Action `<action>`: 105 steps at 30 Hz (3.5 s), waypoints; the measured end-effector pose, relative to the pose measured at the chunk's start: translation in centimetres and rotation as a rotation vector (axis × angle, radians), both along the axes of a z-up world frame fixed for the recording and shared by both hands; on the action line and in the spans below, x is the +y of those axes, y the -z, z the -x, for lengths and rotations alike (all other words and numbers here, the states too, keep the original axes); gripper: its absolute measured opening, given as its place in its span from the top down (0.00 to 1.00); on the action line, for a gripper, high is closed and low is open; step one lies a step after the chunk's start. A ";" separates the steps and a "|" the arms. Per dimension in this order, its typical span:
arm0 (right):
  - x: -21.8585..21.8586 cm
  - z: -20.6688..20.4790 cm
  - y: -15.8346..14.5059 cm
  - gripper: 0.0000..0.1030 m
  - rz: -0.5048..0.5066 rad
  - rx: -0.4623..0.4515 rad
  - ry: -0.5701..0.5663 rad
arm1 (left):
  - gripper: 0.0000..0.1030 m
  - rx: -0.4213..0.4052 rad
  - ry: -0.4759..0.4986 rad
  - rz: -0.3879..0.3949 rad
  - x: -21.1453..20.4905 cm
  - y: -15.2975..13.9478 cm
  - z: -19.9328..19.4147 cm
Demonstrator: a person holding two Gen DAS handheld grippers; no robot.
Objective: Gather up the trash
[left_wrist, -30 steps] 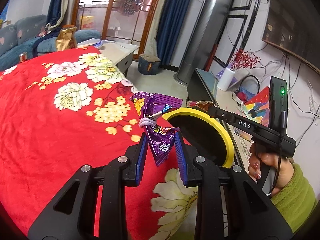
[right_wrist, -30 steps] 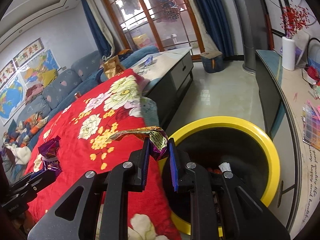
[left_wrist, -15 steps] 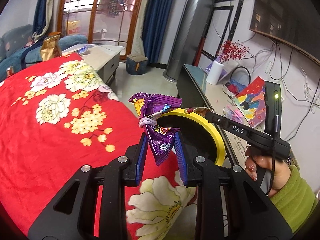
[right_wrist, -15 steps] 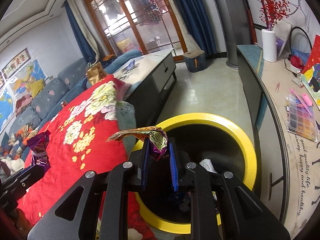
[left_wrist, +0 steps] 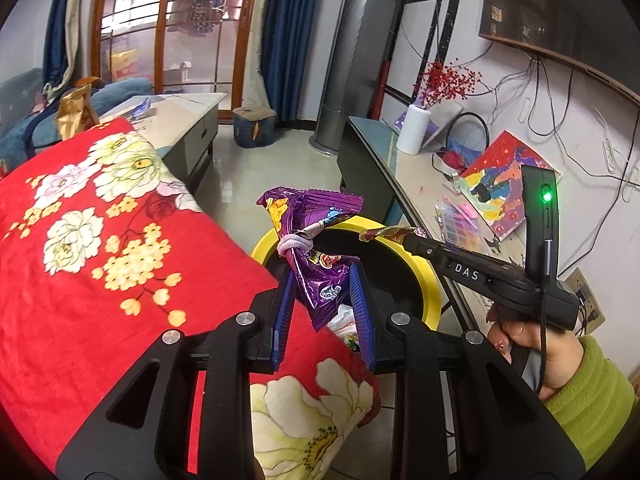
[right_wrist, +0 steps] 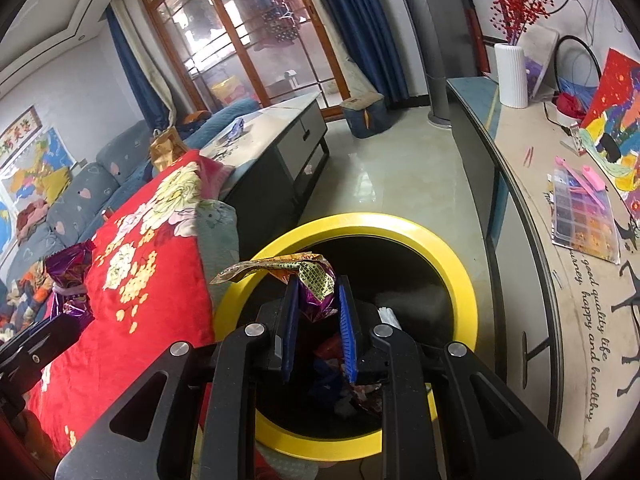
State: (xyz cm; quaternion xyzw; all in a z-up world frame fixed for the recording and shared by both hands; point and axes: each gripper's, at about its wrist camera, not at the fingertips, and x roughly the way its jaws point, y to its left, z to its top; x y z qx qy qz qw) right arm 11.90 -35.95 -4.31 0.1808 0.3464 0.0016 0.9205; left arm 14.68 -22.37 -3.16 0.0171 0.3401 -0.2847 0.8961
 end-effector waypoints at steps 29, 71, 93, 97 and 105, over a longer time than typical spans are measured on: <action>-1.6 1.2 2.9 0.50 0.020 0.069 0.042 | 0.39 0.072 0.074 -0.006 -4.0 2.8 -2.9; 10.5 8.9 -7.3 0.06 0.141 -0.166 -0.098 | 0.11 -0.093 -0.217 0.026 11.7 -2.4 4.9; 18.4 13.8 -7.0 0.06 0.345 -0.520 -0.040 | 0.11 -0.259 -0.386 0.043 18.5 -2.6 10.2; 18.6 14.1 -6.6 0.06 0.348 -0.537 -0.027 | 0.11 -0.274 -0.388 0.043 18.7 -2.2 10.4; 19.1 13.7 -5.7 0.06 0.349 -0.513 -0.026 | 0.11 -0.253 -0.391 0.054 19.0 -1.6 10.3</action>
